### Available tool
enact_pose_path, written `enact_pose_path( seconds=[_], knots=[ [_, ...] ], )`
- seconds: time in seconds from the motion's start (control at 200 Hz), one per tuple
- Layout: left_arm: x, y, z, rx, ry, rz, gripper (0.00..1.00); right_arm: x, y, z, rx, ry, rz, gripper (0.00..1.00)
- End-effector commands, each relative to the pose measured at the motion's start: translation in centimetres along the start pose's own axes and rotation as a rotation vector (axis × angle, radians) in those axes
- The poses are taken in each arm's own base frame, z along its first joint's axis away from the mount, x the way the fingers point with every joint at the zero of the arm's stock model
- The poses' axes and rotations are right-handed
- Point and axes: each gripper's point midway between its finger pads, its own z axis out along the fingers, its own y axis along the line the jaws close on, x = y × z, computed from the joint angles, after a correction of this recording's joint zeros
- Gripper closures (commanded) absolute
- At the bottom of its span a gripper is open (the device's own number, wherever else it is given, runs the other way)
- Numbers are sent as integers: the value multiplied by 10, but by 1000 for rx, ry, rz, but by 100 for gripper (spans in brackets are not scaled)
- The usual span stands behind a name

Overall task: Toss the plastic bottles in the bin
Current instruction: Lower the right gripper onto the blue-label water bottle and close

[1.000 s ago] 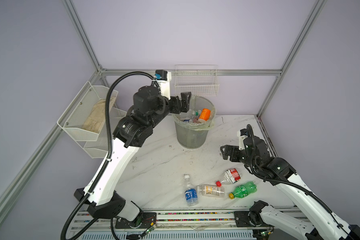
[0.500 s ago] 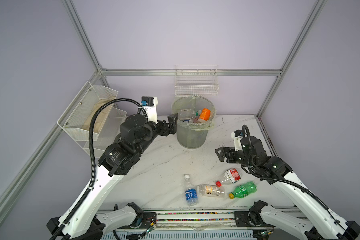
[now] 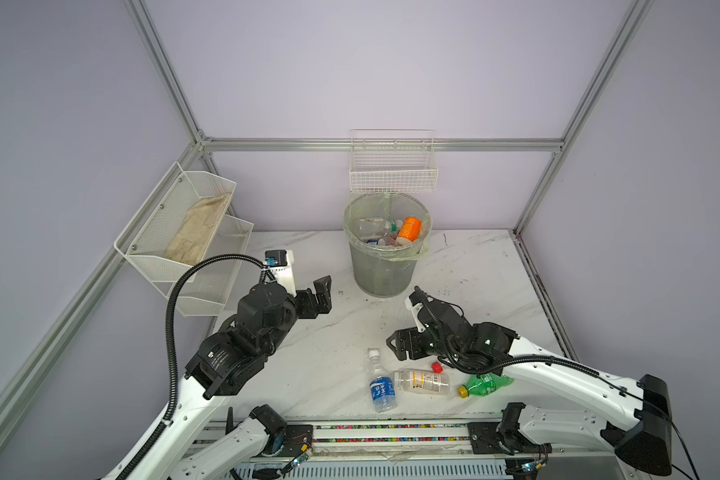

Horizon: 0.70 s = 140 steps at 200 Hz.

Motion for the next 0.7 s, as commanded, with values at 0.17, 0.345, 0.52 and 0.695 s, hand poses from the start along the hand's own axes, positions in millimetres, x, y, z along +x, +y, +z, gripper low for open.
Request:
enact_pose_path(
  seconds=[0.17,0.345,0.52,0.695],
  knots=[
    [26,24,-5,-76,35,-31,0,37,36,39,28,50,-24,12],
    [38,28,-4,-85,65,-35,0,63,41,67,60,106,-33,16],
    [53,35,-6,-90,89,-59,0,79,32,92,127,136,-27,20],
    [66,43,-10,-101,106,-70,0,89,11,111,259,154,-21,22]
  ],
)
